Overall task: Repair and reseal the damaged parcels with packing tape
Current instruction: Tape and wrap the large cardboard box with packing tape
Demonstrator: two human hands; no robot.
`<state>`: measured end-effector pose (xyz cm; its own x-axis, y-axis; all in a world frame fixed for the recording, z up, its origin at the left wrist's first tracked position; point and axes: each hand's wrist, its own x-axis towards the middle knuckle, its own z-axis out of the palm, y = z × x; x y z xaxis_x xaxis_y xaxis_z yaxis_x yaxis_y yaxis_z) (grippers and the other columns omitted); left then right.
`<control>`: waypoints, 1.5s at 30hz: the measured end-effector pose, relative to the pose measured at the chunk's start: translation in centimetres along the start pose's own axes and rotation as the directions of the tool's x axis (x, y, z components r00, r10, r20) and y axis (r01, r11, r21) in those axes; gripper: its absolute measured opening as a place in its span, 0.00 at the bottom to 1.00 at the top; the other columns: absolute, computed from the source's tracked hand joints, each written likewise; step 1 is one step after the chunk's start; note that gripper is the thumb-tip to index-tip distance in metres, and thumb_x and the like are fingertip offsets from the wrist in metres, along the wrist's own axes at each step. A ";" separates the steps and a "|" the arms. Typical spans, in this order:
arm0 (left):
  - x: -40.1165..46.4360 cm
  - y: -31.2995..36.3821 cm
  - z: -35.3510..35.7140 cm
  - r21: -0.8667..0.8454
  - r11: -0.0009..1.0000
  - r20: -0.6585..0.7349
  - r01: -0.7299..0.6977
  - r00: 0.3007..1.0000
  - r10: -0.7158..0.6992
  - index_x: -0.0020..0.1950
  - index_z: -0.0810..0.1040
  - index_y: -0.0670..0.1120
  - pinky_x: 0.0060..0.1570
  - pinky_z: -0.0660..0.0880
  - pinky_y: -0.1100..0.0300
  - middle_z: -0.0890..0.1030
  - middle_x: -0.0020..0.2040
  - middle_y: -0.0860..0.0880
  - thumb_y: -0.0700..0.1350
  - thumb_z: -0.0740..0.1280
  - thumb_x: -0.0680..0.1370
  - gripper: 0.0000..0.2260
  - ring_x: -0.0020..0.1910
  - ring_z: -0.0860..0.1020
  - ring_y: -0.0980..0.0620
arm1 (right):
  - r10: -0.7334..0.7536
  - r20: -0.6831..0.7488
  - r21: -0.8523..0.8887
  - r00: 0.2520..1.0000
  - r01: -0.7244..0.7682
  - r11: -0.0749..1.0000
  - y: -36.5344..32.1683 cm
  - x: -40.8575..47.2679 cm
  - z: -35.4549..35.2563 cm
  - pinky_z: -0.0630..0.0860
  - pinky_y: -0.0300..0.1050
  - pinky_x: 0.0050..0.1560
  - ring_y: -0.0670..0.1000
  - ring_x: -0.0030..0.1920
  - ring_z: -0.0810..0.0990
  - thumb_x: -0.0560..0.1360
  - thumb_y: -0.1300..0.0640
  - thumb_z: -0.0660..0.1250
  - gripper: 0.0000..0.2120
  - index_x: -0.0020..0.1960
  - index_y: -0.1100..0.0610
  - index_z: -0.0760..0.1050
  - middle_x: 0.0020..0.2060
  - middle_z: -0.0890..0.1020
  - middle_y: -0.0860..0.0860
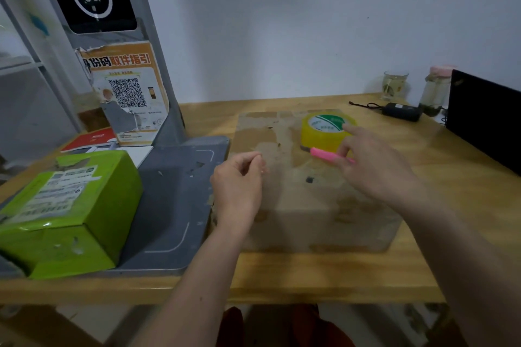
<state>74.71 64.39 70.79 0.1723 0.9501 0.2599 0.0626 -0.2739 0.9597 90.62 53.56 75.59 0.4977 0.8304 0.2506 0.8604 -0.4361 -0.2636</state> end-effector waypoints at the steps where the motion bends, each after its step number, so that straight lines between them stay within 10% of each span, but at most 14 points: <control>1: -0.1 0.1 0.0 0.008 1.000 -0.006 0.000 1.000 0.000 0.37 0.79 0.59 0.49 0.81 0.50 0.84 0.37 0.56 0.40 0.69 0.78 0.15 0.42 0.84 0.54 | 0.008 0.039 -0.016 0.999 -0.008 1.000 0.1 -0.1 -0.2 0.69 0.55 0.62 0.54 0.70 0.65 0.78 0.52 0.63 0.05 0.48 0.52 0.76 0.75 0.62 0.48; 7: -0.5 0.5 -0.1 0.020 1.000 -0.014 -0.008 1.000 0.008 0.38 0.79 0.59 0.49 0.82 0.52 0.84 0.38 0.55 0.40 0.69 0.78 0.14 0.42 0.84 0.54 | -0.017 0.166 -0.105 0.986 0.035 0.994 -0.4 1.0 -1.0 0.68 0.48 0.38 0.54 0.46 0.75 0.78 0.55 0.59 0.04 0.45 0.53 0.70 0.50 0.78 0.53; 13: -0.6 0.5 -0.1 -0.005 1.000 -0.008 -0.001 1.000 0.001 0.40 0.80 0.56 0.49 0.82 0.52 0.84 0.37 0.55 0.39 0.69 0.78 0.13 0.41 0.84 0.54 | -0.045 0.219 -0.228 0.975 0.096 0.969 -1.7 1.6 -1.0 0.73 0.51 0.52 0.58 0.61 0.73 0.77 0.57 0.58 0.06 0.48 0.57 0.73 0.71 0.66 0.54; 19: -0.6 0.4 -0.2 -0.012 1.000 -0.014 0.004 1.000 -0.004 0.40 0.80 0.57 0.49 0.82 0.52 0.83 0.37 0.56 0.40 0.69 0.78 0.12 0.41 0.84 0.56 | -0.049 0.303 -0.167 0.952 0.104 0.981 -1.8 2.2 -1.6 0.68 0.46 0.38 0.52 0.42 0.73 0.77 0.58 0.58 0.07 0.50 0.59 0.72 0.46 0.76 0.53; 37: -0.5 0.1 -0.2 0.020 1.000 -0.021 -0.022 1.000 0.023 0.39 0.80 0.58 0.48 0.82 0.54 0.83 0.37 0.56 0.40 0.68 0.78 0.13 0.40 0.84 0.57 | -0.078 0.081 -0.077 0.994 0.084 0.993 -1.8 3.9 -0.1 0.66 0.48 0.38 0.55 0.41 0.72 0.81 0.58 0.54 0.03 0.49 0.52 0.62 0.38 0.70 0.49; 45: 0.4 0.2 0.1 0.055 0.996 -0.039 0.074 0.997 -0.072 0.37 0.81 0.54 0.48 0.82 0.52 0.84 0.38 0.53 0.44 0.73 0.75 0.08 0.42 0.84 0.53 | -0.071 0.290 -0.090 0.954 0.101 0.991 -0.9 2.7 -0.6 0.68 0.49 0.40 0.50 0.39 0.72 0.82 0.54 0.54 0.08 0.44 0.52 0.64 0.42 0.74 0.51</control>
<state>74.89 64.67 71.09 0.1286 0.9726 0.1939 0.1292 -0.2103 0.9691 91.24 56.05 77.09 0.3825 0.9239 -0.0123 0.9125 -0.3798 -0.1518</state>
